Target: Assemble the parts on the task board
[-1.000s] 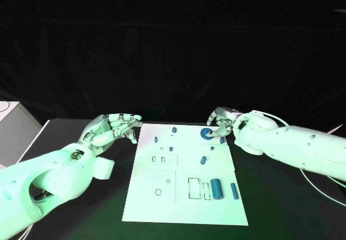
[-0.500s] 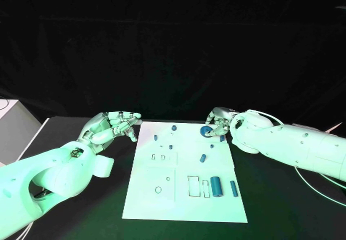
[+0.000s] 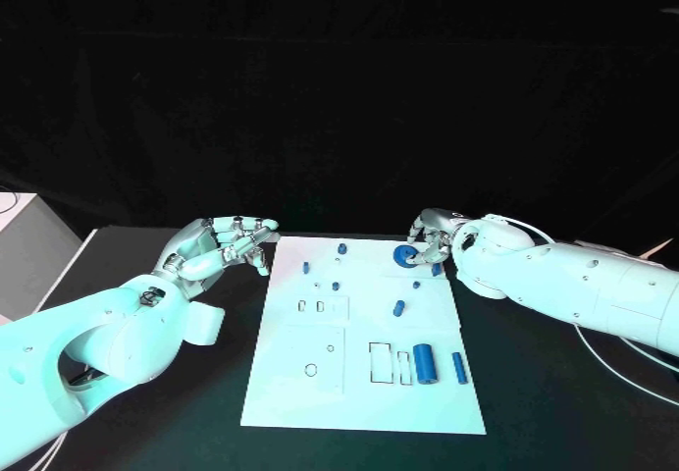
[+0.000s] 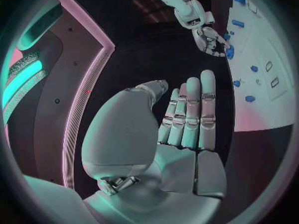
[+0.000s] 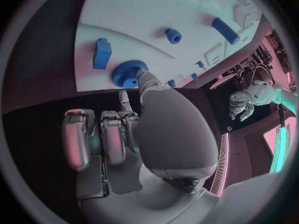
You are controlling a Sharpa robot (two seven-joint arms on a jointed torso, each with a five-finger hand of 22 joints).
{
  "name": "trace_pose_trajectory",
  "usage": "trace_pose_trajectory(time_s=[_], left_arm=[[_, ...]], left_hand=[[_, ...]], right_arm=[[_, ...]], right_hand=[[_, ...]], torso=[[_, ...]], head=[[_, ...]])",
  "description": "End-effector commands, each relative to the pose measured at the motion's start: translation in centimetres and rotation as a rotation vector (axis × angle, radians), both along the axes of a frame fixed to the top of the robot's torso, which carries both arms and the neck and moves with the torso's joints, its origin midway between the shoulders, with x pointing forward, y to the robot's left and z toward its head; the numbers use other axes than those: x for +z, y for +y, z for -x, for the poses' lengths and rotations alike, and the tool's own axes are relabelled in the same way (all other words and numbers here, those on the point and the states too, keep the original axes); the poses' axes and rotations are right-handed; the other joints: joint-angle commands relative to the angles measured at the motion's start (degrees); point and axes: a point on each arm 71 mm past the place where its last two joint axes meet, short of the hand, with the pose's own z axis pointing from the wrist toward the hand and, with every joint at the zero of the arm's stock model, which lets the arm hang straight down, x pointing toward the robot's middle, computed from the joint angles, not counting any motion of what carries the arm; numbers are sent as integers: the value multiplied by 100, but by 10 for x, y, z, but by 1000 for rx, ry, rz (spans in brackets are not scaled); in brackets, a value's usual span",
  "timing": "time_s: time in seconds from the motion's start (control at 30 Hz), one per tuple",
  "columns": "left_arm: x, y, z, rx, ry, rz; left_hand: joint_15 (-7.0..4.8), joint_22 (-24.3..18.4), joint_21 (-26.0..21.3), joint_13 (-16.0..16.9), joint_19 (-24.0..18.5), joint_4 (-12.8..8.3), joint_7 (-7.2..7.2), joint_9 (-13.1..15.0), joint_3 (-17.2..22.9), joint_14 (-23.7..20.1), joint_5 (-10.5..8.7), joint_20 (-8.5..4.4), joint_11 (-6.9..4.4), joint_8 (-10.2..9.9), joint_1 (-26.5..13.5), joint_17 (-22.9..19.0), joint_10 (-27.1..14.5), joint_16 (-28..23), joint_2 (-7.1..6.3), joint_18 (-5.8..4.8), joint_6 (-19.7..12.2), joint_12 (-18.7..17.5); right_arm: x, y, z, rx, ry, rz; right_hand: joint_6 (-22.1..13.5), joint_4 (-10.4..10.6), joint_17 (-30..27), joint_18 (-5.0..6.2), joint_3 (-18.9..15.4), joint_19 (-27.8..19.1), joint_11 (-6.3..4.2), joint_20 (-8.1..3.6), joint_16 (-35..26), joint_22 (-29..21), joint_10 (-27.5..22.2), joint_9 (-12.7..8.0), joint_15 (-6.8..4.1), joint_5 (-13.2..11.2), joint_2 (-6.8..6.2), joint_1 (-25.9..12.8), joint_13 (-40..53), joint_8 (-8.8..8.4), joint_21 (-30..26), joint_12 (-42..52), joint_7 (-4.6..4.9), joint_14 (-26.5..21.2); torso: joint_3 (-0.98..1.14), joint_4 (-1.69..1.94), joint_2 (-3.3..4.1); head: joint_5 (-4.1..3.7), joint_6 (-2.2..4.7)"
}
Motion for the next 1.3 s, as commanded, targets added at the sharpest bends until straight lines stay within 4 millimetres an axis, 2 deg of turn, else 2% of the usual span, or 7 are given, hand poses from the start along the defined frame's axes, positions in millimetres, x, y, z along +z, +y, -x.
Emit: trace_pose_trajectory(time_s=[0.03,0.33,0.87,0.97,1.03,1.13,1.3], left_arm=[[1,-3,1,-22,-6,6],[1,-2,1,-21,-5,5],[1,-3,0,-24,-3,4],[0,-3,0,-24,-2,4],[0,-2,0,-23,-2,3],[0,-2,0,-23,-2,3],[0,-2,0,-23,-2,3]], left_hand=[[7,5,30,10,-43,-2,-12,8,19,-30,-24,6,21,-23,25,7,-1,30,-6,30,-29,9],[7,11,40,10,-49,-3,-12,10,25,-31,-23,6,20,-22,27,7,0,32,3,30,-28,10],[6,23,59,10,-61,-13,-12,13,38,-34,-20,6,20,-21,36,5,-2,37,10,31,-29,9],[6,23,59,10,-61,-13,-12,13,38,-34,-20,6,20,-21,36,5,-2,37,10,31,-29,9],[6,23,59,10,-61,-13,-12,13,38,-34,-20,6,20,-21,36,5,-2,37,10,31,-29,9],[6,23,59,10,-61,-13,-12,13,38,-34,-20,6,20,-21,36,5,-2,37,10,31,-29,9],[6,23,59,10,-61,-13,-12,13,38,-34,-20,6,20,-21,36,5,-2,37,10,31,-29,9]], right_arm=[[-2,1,0,5,10,17],[-5,-2,-1,2,32,16],[-10,5,0,22,70,-7],[-10,6,0,22,57,-4],[-8,7,0,22,30,2],[-4,10,2,27,-25,11],[1,16,6,39,-101,13]], right_hand=[[45,9,1505,-65,33,406,16,30,24,965,529,4,25,38,55,-20,1427,33,29,30,-8,598],[108,6,1505,-68,158,407,5,27,24,984,532,1,17,181,128,-49,1430,74,43,32,-20,598],[168,-1,1505,-68,279,404,-11,13,24,990,540,-15,-4,316,128,-79,1437,94,46,37,-37,598],[219,-15,1505,-67,454,401,-26,-4,24,993,549,-43,-21,604,88,-77,1446,96,47,44,-52,598],[320,-42,1505,-69,783,402,-57,-30,24,1006,564,-71,-50,970,85,-27,1459,116,55,55,-80,598],[415,-82,1505,-72,1109,407,-92,-60,24,1022,603,-85,-89,857,69,-1,1495,145,65,87,-124,598],[549,-181,1505,-77,1576,416,-132,-112,24,1045,617,-89,-140,1063,-27,-105,1508,206,80,100,-162,598]], torso=[[6,0,2],[-3,-4,-4],[-2,-2,-2],[2,-4,-2],[4,-6,-3],[4,-5,-4],[5,2,-5]], head=[[9,-22],[13,-35],[1,-74],[-7,-82],[-14,-82],[-10,-81],[-10,-73]])
